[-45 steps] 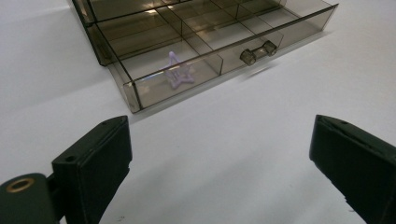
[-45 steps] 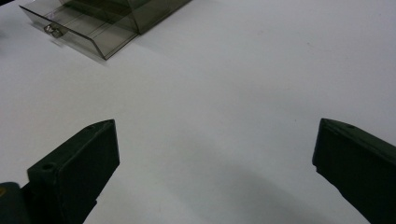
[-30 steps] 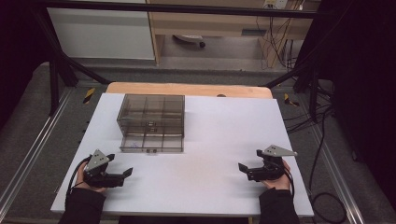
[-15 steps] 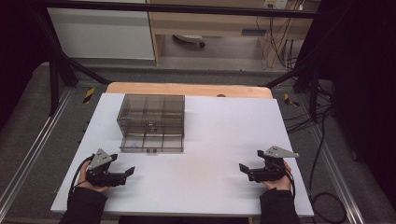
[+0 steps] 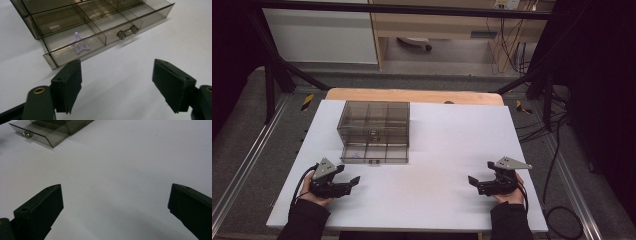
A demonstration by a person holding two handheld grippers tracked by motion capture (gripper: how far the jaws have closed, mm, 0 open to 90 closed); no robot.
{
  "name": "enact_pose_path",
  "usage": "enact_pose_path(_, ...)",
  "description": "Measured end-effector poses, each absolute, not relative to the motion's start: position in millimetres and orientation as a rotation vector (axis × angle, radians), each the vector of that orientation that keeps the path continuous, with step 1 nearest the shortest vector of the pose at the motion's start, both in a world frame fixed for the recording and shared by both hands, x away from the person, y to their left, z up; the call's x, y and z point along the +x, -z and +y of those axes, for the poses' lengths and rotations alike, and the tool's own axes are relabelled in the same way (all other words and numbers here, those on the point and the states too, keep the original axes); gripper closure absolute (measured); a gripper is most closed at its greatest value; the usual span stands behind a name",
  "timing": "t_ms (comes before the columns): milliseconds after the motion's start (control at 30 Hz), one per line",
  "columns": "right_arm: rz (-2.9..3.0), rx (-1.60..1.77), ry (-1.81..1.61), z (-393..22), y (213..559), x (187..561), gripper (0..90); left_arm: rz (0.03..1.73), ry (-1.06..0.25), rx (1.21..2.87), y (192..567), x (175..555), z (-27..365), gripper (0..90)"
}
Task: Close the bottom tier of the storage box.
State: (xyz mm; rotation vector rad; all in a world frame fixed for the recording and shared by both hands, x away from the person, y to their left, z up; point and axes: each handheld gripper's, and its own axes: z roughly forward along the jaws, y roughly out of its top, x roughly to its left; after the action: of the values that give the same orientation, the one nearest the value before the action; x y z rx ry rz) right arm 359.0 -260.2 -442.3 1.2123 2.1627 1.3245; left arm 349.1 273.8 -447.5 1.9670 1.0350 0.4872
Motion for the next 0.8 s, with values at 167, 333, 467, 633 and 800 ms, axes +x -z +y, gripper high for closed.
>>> enact_pose_path(167, 2.164, 1.213, -1.324, -261.0, 442.7, 358.6, 0.8, 1.029, -0.475, 1.985, 447.7, 350.2, 269.6, 31.2)
enact_pose_path(333, 2.165, 1.212, -1.322, -261.0, 442.6, 358.5, 0.9, 1.031, -0.471, 1.987, 447.0, 351.8, 266.1, 36.9)
enact_pose_path(467, 2.164, 1.216, -1.321, -261.2, 443.4, 358.6, 0.8, 1.035, -0.463, 1.987, 446.8, 352.5, 264.0, 40.8)
enact_pose_path(633, 2.170, 1.217, -1.317, -260.1, 444.2, 358.6, 0.8, 1.044, -0.455, 1.987, 445.5, 353.0, 263.1, 45.9)
enact_pose_path(800, 2.169, 1.219, -1.313, -260.2, 444.5, 358.5, 0.8, 1.050, -0.451, 1.988, 444.0, 354.7, 260.8, 50.8)
